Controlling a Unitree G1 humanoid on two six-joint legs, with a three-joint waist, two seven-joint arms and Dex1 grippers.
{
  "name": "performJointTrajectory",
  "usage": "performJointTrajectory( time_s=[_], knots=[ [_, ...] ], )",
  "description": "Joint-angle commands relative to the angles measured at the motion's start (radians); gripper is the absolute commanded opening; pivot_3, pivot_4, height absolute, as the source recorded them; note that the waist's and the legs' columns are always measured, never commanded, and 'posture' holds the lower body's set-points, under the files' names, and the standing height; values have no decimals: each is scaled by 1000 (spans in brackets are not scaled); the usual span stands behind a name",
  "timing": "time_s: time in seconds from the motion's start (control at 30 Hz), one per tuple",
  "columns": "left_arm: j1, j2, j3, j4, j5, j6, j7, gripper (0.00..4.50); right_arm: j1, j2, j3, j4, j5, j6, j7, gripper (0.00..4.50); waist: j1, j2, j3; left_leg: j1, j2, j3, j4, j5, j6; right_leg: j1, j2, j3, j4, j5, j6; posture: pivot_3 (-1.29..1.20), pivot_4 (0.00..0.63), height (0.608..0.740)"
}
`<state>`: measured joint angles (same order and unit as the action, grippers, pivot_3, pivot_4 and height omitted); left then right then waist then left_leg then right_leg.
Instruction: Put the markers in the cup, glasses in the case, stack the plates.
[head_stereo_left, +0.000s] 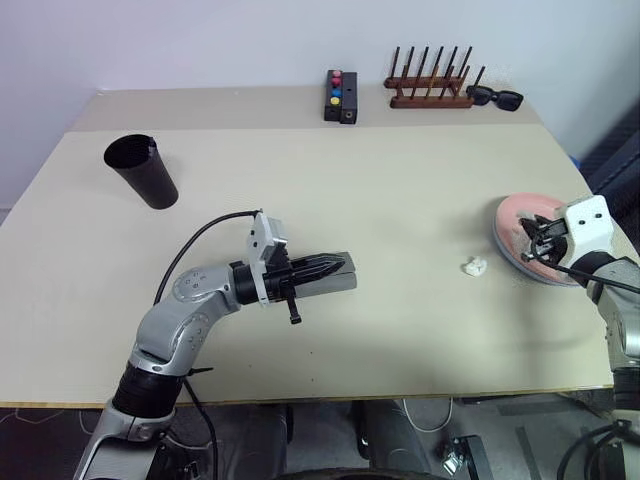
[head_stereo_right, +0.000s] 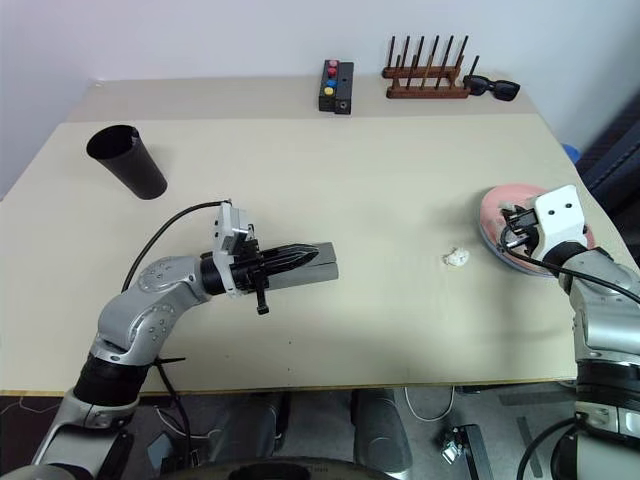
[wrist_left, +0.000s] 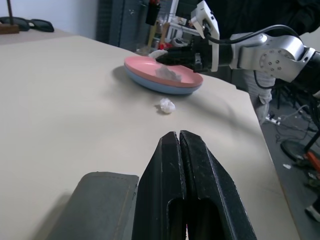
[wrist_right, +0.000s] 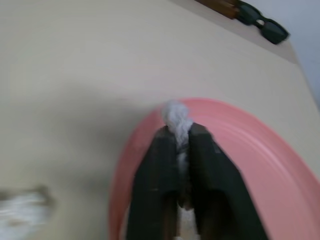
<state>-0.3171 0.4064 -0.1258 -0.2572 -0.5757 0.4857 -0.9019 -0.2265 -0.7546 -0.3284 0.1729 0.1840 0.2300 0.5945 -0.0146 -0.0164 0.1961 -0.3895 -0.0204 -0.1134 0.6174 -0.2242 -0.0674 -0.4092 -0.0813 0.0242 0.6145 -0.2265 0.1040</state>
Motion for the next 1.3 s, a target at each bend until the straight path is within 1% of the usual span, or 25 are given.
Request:
performJointTrajectory(
  time_s=[0.03, 0.23, 0.4, 0.53, 0.77, 1.03, 1.13, 1.17, 1.2, 1.3],
  knots=[
    [1, -1, 17, -19, 1, -32, -6, 0, 23, -7, -28, -81, 35, -16, 23, 1889, 2, 0, 0, 0, 0, 0, 0, 0, 0, 0, 0, 0, 0, 0, 0, 0, 150, 740],
    [0, -2, 7, 11, 7, -58, -33, 0, 60, 1, -22, -133, 37, -2, 19, 1889, 0, 0, 0, 0, 0, 0, 0, 0, 0, 0, 0, 0, 0, 0, 0, 0, 150, 740],
    [5, -2, 2, 25, 12, -75, -48, 0, 148, 7, -25, -284, 150, 69, 117, 1889, 1, 0, 0, 0, 0, 0, 0, 0, 0, 0, 0, 0, 0, 0, 0, 0, 150, 740],
    [9, -3, 0, 29, 15, -83, -52, 0, 208, -3, 15, -346, 162, 114, 156, 1889, 1, 0, 0, 0, 0, 0, 0, 0, 0, 0, 0, 0, 0, -1, 1, 0, 150, 740],
    [18, 0, 4, 17, 14, -80, -47, 0, 198, 7, 80, -272, 72, 92, 113, 1889, 1, 0, 0, 0, 0, 0, 0, 0, 0, 0, 0, 0, 0, -1, 1, 0, 150, 740],
    [19, 5, 7, 0, 9, -66, -34, 0, 159, 31, 137, -188, 16, 73, 84, 1889, 0, 0, 0, 0, 0, 0, 0, 0, 0, 0, 0, 0, 0, -1, 1, 0, 150, 740],
    [15, 6, 6, -3, 6, -62, -29, 0, 145, 35, 140, -167, 2, 68, 68, 1056, 1, 0, 0, 0, 0, 0, 0, 0, 0, 0, 0, 0, 0, -1, 1, 0, 150, 740],
    [14, 6, 6, -4, 6, -61, -28, 0, 144, 35, 140, -165, 0, 67, 66, 503, 1, 0, 0, 0, 0, 0, 0, 0, 0, 0, 0, 0, 0, -1, 1, 0, 150, 740],
    [13, 6, 6, -4, 5, -60, -28, 0, 143, 34, 140, -165, -1, 66, 66, 93, 1, 0, 0, 0, 0, 0, 0, 0, 0, 0, 0, 0, 0, -1, 1, 0, 150, 740],
    [12, 6, 6, -5, 4, -58, -27, 0, 147, 25, 133, -184, -6, 56, 68, 33, 1, 0, 0, 0, 0, 0, 0, 0, 0, 0, 0, 0, 0, -1, 1, 0, 150, 740]
  ],
)
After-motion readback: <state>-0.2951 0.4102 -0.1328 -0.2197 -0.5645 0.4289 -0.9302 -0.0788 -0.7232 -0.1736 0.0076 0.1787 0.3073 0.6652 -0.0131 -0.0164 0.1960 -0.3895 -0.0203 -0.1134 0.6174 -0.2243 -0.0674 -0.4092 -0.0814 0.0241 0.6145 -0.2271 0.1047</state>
